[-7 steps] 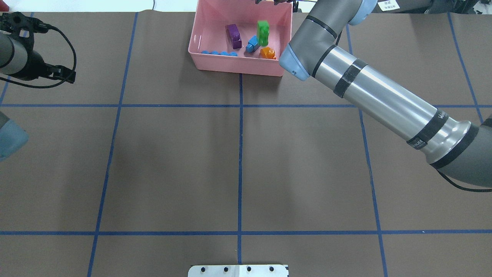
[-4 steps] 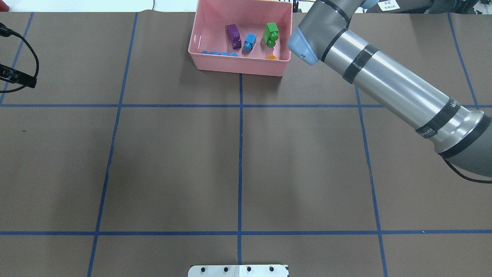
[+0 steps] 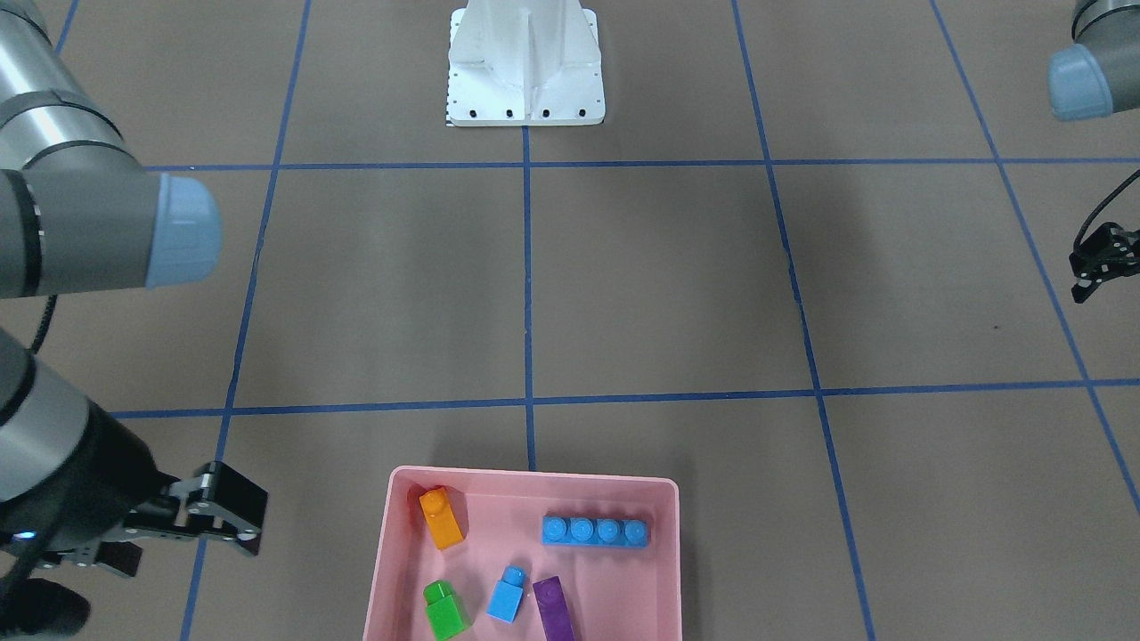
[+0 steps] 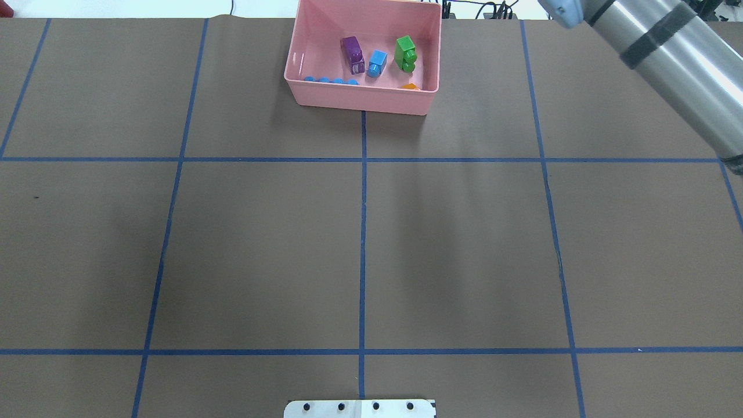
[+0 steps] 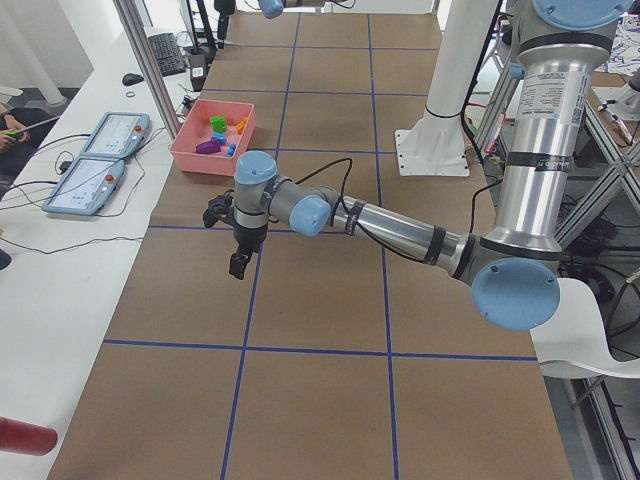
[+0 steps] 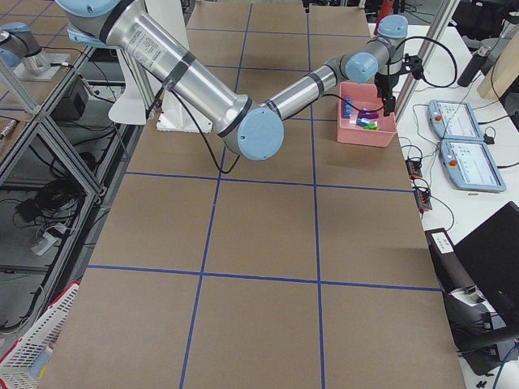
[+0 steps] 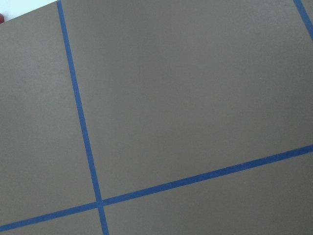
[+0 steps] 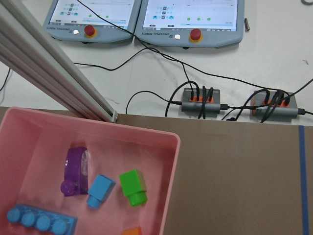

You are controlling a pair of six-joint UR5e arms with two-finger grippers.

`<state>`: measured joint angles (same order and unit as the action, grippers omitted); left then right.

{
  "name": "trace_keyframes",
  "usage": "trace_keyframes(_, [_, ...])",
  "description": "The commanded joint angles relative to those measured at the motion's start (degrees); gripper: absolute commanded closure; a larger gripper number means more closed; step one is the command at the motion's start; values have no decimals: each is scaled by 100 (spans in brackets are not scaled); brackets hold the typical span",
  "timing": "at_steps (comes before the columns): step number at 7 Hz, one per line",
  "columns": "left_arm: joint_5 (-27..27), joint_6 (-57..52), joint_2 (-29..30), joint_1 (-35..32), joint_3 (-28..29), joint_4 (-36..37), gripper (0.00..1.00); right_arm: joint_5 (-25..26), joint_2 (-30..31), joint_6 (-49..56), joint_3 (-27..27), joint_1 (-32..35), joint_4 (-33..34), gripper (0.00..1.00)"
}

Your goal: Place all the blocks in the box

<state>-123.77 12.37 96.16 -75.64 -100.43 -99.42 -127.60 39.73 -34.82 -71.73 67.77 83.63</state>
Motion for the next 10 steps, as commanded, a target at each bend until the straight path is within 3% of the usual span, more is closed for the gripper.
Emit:
trace_keyframes(1, [-349,-24,-45,-354,32,-25,0,-579,1459,1322,-901,594,444,0])
trace_keyframes(5, [-358,-33,-430,-364,76,-34,0,-626,3535,1505,-1737,1132,383,0])
trace_keyframes(10, [-358,-680,-757,-373,94,10,0,-704,4858,1696,-2301,1597,31,0])
